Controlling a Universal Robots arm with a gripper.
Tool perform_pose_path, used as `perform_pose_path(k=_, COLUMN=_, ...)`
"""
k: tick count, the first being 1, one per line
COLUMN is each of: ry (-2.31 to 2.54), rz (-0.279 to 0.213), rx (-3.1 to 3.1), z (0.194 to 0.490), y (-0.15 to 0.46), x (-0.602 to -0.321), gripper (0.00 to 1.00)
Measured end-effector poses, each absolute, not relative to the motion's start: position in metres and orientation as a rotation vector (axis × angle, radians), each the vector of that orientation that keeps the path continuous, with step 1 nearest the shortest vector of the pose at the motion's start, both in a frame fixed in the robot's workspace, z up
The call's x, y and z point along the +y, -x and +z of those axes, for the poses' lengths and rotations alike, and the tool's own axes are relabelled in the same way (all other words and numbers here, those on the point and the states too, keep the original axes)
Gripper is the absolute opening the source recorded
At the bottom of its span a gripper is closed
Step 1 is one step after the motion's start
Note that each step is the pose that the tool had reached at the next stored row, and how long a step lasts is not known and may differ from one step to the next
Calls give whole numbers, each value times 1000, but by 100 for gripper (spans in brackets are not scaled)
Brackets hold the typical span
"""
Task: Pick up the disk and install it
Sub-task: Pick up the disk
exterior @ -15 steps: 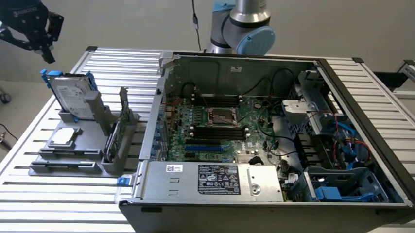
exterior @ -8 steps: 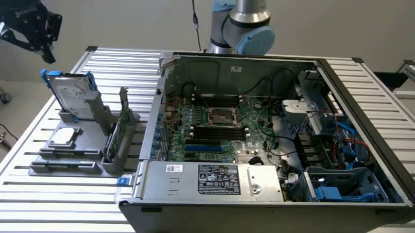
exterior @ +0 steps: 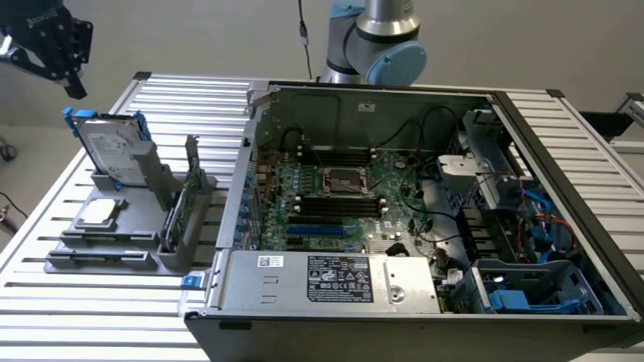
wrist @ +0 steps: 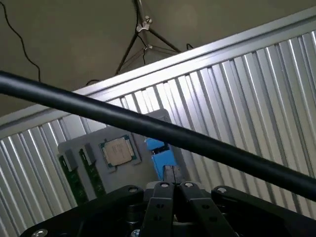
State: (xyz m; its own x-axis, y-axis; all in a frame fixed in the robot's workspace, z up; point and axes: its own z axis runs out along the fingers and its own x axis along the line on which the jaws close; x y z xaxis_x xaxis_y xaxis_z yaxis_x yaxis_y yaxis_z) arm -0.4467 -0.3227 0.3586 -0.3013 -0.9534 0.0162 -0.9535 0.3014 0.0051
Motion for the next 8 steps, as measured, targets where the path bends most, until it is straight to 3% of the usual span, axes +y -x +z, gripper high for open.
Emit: perform_pose_path(k=8, ry=-2025, rz=10, rx=-2381, z=358, y=447, x=-323, gripper=11)
